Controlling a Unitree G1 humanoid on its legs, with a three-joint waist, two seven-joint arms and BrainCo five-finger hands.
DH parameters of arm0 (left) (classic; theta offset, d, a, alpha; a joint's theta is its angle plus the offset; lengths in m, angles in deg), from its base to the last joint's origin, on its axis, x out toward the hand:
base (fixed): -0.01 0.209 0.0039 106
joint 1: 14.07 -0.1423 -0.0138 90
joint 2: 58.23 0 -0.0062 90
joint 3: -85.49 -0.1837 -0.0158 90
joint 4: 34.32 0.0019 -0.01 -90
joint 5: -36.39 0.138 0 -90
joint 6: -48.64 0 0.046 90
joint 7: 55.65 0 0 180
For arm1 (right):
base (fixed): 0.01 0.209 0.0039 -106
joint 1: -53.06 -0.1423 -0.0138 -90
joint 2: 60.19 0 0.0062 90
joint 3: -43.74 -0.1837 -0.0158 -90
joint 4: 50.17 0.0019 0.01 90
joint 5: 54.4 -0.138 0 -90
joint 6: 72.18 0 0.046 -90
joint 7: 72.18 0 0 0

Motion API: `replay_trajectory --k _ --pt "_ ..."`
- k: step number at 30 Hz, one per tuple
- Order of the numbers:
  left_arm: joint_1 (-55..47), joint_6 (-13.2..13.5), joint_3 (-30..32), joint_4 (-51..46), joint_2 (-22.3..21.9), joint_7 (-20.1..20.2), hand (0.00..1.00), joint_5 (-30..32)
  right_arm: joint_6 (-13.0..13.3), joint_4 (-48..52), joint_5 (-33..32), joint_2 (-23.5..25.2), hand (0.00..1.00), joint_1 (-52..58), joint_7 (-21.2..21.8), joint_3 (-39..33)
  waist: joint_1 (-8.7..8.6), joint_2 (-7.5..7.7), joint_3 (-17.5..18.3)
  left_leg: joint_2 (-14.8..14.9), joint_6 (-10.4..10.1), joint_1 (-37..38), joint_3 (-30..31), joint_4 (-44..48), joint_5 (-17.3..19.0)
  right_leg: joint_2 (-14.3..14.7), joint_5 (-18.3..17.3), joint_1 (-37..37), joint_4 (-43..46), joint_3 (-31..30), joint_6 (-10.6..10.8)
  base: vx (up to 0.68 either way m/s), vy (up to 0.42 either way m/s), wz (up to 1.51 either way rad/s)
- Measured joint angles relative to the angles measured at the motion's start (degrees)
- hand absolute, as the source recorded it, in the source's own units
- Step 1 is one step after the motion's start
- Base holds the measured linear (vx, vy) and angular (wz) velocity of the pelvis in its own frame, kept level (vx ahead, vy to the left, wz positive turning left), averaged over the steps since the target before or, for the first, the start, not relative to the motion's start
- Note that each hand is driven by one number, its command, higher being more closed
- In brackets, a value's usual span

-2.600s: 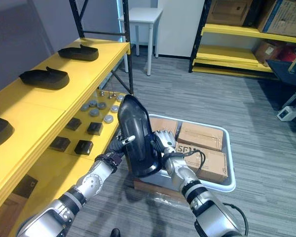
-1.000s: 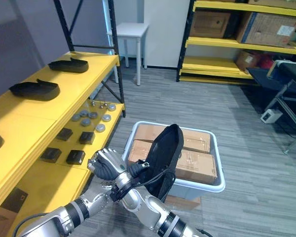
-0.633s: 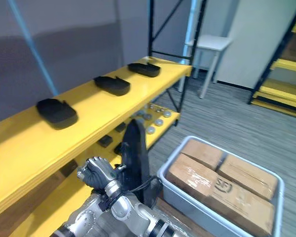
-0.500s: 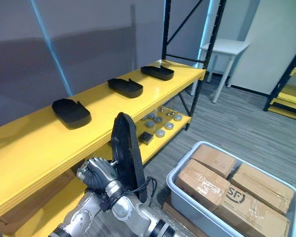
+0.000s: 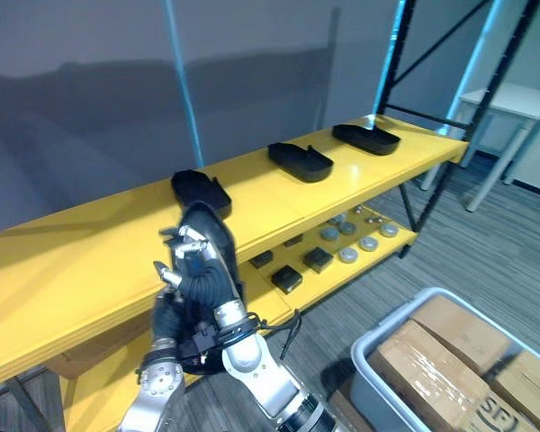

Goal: Walk over and take plastic housings, then place them on the shelf

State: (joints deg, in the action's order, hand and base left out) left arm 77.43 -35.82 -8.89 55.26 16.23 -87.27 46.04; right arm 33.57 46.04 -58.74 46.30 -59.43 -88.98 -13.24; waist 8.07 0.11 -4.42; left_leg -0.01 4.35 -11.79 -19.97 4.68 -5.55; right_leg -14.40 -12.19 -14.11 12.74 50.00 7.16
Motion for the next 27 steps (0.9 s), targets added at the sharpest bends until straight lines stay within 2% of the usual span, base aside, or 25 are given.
replay_trajectory --k 1,2,3,4,5,6,8,10,12,13,14,15,16,19,22,23,24,25,26,27 --pt "0.05 -0.01 0.14 -1.35 -0.08 -0.48 1.00 0.84 0.91 0.32 -3.16 0.02 0.00 0.01 0.62 -1.72 -0.49 -0.45 0.30 -1.03 0.55 1.83 1.33 -0.69 0.44 -3.26 0.08 0.15 7.54 0.17 -0.11 0.23 0.265 0.86" --pt "0.28 0.06 -0.26 -3.80 0.37 -0.48 1.00 1.28 1.25 1.27 -6.74 0.23 0.00 0.03 1.24 -4.12 -1.20 0.09 0.38 -3.02 1.30 4.79 3.63 -1.55 1.04 -9.24 1.71 1.13 20.69 -0.39 -2.69 0.28 0.344 1.20" --pt "0.50 0.19 -1.31 -6.20 0.49 -0.47 1.00 1.85 1.66 2.99 -9.28 0.32 0.00 0.12 2.06 -6.29 -2.43 0.08 0.40 -4.63 2.12 7.53 6.84 -2.16 1.68 -14.23 7.17 4.48 33.56 -4.07 -11.24 0.22 0.277 1.20" --pt "0.67 0.46 -1.90 -7.45 0.57 -0.47 1.00 2.15 2.03 3.92 -10.58 0.60 0.00 0.15 2.80 -7.48 -2.95 0.00 0.38 -5.02 2.28 8.29 8.56 -2.30 1.88 -14.55 7.76 7.23 38.49 -8.90 -12.16 0.21 0.205 1.39" --pt "1.02 1.11 -2.77 -9.40 1.16 -0.50 1.00 3.16 3.22 5.59 -13.67 0.92 0.00 0.30 4.78 -8.48 -3.81 -0.06 0.32 -5.25 2.53 9.61 11.72 -2.64 2.22 -12.32 5.81 12.52 44.21 -17.77 -9.00 0.21 0.112 1.34" --pt "1.03 1.77 -3.24 -10.71 1.57 -0.47 1.00 4.33 3.95 6.84 -16.90 1.14 0.00 0.34 6.69 -8.70 -4.23 -0.02 0.34 -5.39 2.47 11.12 14.14 -2.94 2.22 -10.01 4.17 15.24 44.60 -22.51 -6.45 0.21 0.074 1.25" --pt "1.00 2.29 -3.34 -11.40 2.06 -0.51 1.00 5.46 4.82 7.63 -21.27 2.17 0.00 0.44 9.60 -8.48 -4.11 -0.09 0.29 -5.47 2.32 12.97 16.50 -2.93 2.64 -7.86 2.60 18.08 40.28 -25.02 -4.29 0.20 0.031 0.87" --pt "1.01 2.45 -3.37 -11.70 2.79 -0.43 1.00 6.26 5.39 9.22 -25.31 2.68 0.00 0.78 11.21 -8.22 -4.37 0.06 0.35 -5.49 1.68 13.31 19.05 -2.91 3.05 -3.81 2.12 20.46 31.46 -28.60 -3.43 0.14 -0.015 0.70" --pt "0.92 2.52 -3.81 -11.68 3.16 0.29 1.00 6.33 5.67 12.46 -29.52 2.58 0.00 2.89 12.30 -9.25 -4.73 0.47 0.42 -5.66 1.11 12.84 22.27 -3.02 3.42 3.33 1.35 21.00 17.42 -36.99 -1.92 0.10 -0.061 0.77" --pt "0.75 2.52 -3.85 -11.68 3.18 0.71 1.00 6.33 5.68 13.90 -30.76 2.56 0.00 4.65 12.74 -10.55 -4.79 0.80 0.48 -6.03 1.02 12.85 23.48 -3.21 3.48 5.50 1.34 20.41 12.06 -40.51 -1.85 0.13 -0.108 0.80" --pt "0.40 2.54 -3.58 -11.70 3.41 0.75 1.00 6.33 5.72 15.48 -32.00 2.52 0.00 6.86 12.93 -12.25 -4.97 1.86 0.62 -7.14 0.76 12.95 24.61 -3.31 3.68 6.70 2.37 19.55 6.97 -42.75 -3.05 0.12 -0.105 0.51" --pt "0.14 2.57 -3.18 -11.73 3.56 0.78 1.00 6.33 5.83 16.02 -32.60 2.46 0.00 7.77 13.06 -13.11 -5.13 2.55 0.65 -7.89 0.70 13.00 24.85 -3.27 3.89 6.75 3.90 19.03 4.87 -43.07 -4.21 0.13 -0.144 0.41" --pt "-1.51 2.53 -1.79 -12.01 3.20 1.03 1.00 6.33 6.02 16.76 -33.59 1.71 0.00 10.12 13.32 -14.90 -5.79 2.10 0.66 -7.73 -0.01 13.11 25.47 -2.96 4.66 7.18 5.87 17.74 2.61 -42.92 -3.91 0.09 -0.098 0.08" --pt "-7.12 2.62 2.02 -16.68 2.62 2.37 1.00 6.44 6.59 19.85 -34.63 1.69 0.00 16.30 13.37 -20.15 -5.82 2.22 0.86 -5.17 -1.12 12.79 24.61 -2.95 5.55 10.31 9.90 14.29 -6.14 -43.26 -5.00 0.13 -0.123 -0.18" --pt "-9.54 2.58 7.00 -19.80 1.88 2.11 1.00 6.40 7.50 22.17 -34.64 1.57 0.00 21.14 13.28 -25.61 -5.68 2.15 0.79 -4.53 -2.23 11.37 24.73 -2.40 6.27 11.14 11.22 13.23 -9.68 -42.60 -5.45 0.09 -0.081 0.10" --pt "-10.25 2.59 8.16 -21.55 1.81 1.91 1.00 6.41 7.60 23.10 -34.62 1.52 0.00 23.97 12.95 -28.15 -5.80 2.14 0.73 -4.28 -3.68 10.08 24.28 -0.92 8.09 10.99 11.21 12.85 -9.99 -41.02 -5.45 0.05 -0.043 0.66" --pt "-10.30 2.71 8.91 -23.05 1.79 1.84 1.00 6.43 7.59 24.03 -34.59 1.49 0.00 26.97 12.51 -31.36 -5.94 1.90 0.60 -2.19 -3.38 7.88 19.20 2.27 11.15 10.89 11.19 12.57 -10.22 -38.37 -5.46 0.03 -0.048 0.85" --pt "-10.19 2.92 9.32 -23.35 1.68 1.79 1.00 6.46 7.60 24.44 -34.57 1.54 0.00 28.51 12.44 -33.03 -6.28 1.86 0.58 -0.49 -4.43 6.60 15.00 4.25 12.25 10.67 11.15 12.41 -10.30 -37.06 -5.51 0.01 -0.045 1.14" --pt "-9.91 3.30 10.69 -23.32 1.17 1.69 1.00 6.71 7.59 24.33 -34.55 1.37 0.00 30.90 12.22 -36.15 -7.31 1.41 0.35 2.73 -6.15 4.56 8.08 7.79 13.39 10.08 10.66 11.94 -10.31 -34.69 -5.93 0.03 -0.003 1.05" --pt "-9.64 3.34 12.81 -23.05 0.63 1.58 1.00 7.15 7.58 23.54 -34.54 0.90 0.00 32.62 11.94 -38.40 -7.46 0.74 0.02 5.18 -6.12 3.42 2.97 10.02 13.35 9.44 10.05 11.67 -10.16 -33.44 -5.52 0.05 0.044 0.89"
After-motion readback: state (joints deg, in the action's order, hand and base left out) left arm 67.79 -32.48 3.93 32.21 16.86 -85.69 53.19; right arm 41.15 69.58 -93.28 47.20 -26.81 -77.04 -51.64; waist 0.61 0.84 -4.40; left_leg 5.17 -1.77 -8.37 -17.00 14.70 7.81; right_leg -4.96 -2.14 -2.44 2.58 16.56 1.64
